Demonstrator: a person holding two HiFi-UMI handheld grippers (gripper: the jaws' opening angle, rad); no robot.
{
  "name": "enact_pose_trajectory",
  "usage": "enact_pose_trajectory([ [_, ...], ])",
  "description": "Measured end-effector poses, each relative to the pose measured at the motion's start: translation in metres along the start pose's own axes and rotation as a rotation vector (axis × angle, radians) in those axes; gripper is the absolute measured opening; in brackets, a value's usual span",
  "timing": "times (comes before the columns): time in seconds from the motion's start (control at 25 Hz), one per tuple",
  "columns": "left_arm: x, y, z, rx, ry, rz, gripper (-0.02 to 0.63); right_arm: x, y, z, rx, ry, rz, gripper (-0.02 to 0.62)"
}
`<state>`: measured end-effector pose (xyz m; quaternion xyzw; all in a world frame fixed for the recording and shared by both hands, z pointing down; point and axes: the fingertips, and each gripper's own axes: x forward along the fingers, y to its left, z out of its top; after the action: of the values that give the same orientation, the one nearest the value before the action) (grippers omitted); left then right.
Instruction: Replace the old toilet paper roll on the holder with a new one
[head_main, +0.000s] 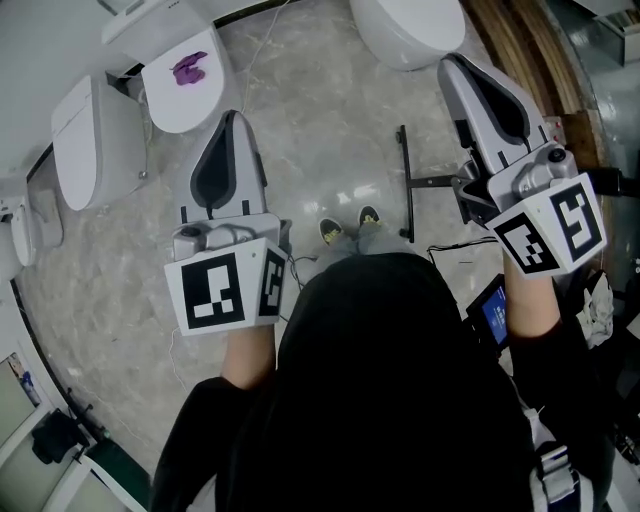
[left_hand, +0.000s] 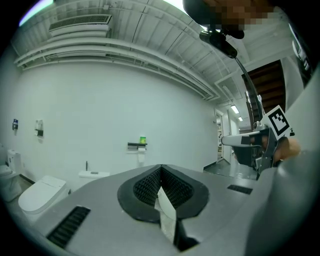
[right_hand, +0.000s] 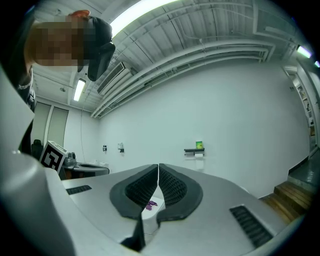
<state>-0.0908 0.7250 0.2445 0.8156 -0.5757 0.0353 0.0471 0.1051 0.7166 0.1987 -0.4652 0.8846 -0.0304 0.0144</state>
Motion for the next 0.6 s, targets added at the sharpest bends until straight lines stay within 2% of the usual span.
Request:
enact_pose_trajectory([
  [0.36,-0.019,0.03,-0.009,-0.018,0.003,0.015,0.02,0.014,0.037,-0.016,0.005,0.024,0.017,0.018],
  [0.6,-0.012,0.036,-0.007,-0.01,0.002,0.014,0.02,0.025,0.036,-0.018,0.015,0.033,0.025,0.018],
])
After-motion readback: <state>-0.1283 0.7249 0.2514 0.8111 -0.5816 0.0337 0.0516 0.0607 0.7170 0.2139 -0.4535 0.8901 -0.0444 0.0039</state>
